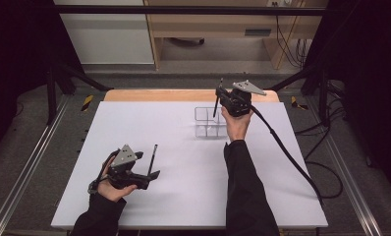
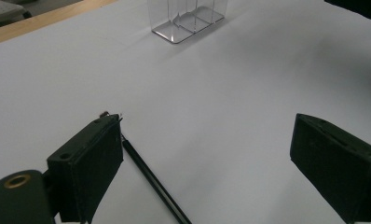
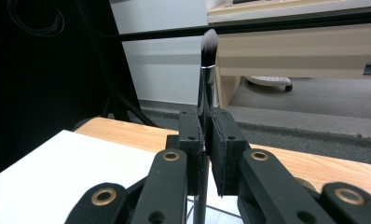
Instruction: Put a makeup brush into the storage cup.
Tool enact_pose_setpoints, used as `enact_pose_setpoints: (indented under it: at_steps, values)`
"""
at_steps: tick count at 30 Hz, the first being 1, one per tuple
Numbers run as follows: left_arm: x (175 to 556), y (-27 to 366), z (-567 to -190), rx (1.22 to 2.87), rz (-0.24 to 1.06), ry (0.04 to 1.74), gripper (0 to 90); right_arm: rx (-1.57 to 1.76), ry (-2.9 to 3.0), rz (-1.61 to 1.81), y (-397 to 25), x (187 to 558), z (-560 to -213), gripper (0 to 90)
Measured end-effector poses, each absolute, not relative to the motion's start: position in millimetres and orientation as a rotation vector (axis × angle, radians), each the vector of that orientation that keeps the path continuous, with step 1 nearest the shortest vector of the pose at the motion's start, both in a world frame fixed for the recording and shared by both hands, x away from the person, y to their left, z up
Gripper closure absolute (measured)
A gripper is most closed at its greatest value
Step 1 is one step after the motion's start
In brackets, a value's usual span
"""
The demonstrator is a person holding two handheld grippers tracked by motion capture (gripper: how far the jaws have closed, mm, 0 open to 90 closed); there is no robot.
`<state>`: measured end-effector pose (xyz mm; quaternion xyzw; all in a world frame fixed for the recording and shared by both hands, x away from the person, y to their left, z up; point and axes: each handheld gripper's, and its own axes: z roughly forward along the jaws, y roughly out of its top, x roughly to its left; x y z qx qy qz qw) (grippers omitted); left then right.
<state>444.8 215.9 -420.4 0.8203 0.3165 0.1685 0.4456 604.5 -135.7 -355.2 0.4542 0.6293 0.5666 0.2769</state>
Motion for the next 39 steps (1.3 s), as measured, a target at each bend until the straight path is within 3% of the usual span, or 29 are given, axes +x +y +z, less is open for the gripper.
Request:
enact_pose_setpoints:
  at_steps: [39]
  values:
    - [444,215,-421,2.032,0.420,0.784,8.6,1.298,1.753,1.442,-122,610,-392,84.1]
